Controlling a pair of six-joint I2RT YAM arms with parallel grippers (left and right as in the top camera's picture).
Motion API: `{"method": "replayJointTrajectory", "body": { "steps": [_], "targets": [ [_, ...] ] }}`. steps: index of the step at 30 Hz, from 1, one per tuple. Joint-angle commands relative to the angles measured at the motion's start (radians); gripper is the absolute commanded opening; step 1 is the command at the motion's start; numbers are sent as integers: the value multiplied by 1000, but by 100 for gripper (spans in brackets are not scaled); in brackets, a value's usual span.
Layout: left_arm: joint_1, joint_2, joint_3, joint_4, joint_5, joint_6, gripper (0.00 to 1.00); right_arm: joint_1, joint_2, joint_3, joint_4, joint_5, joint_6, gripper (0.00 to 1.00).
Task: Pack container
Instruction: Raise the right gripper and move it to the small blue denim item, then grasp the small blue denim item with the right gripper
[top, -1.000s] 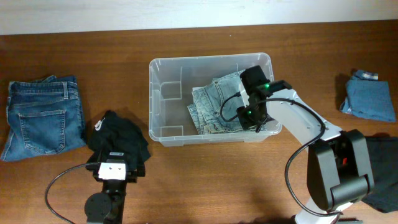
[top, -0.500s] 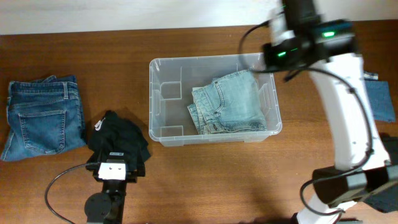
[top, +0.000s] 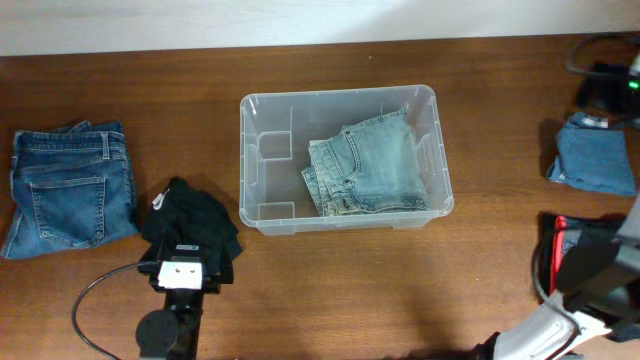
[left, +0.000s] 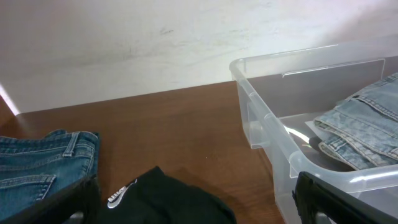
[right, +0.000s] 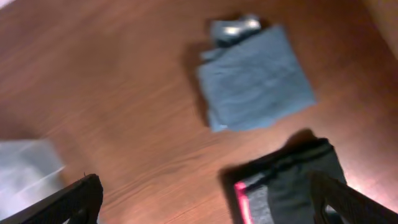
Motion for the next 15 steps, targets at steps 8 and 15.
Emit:
{"method": "replayJointTrajectory", "body": {
  "steps": [8, 15],
  "targets": [
    [-5, -6, -5, 0, 1, 5, 99, -79, 304, 11, 80, -29, -89, 98],
    [-5, -6, -5, 0, 1, 5, 99, -80, 409, 11, 140, 29, -130, 98]
  ]
}}
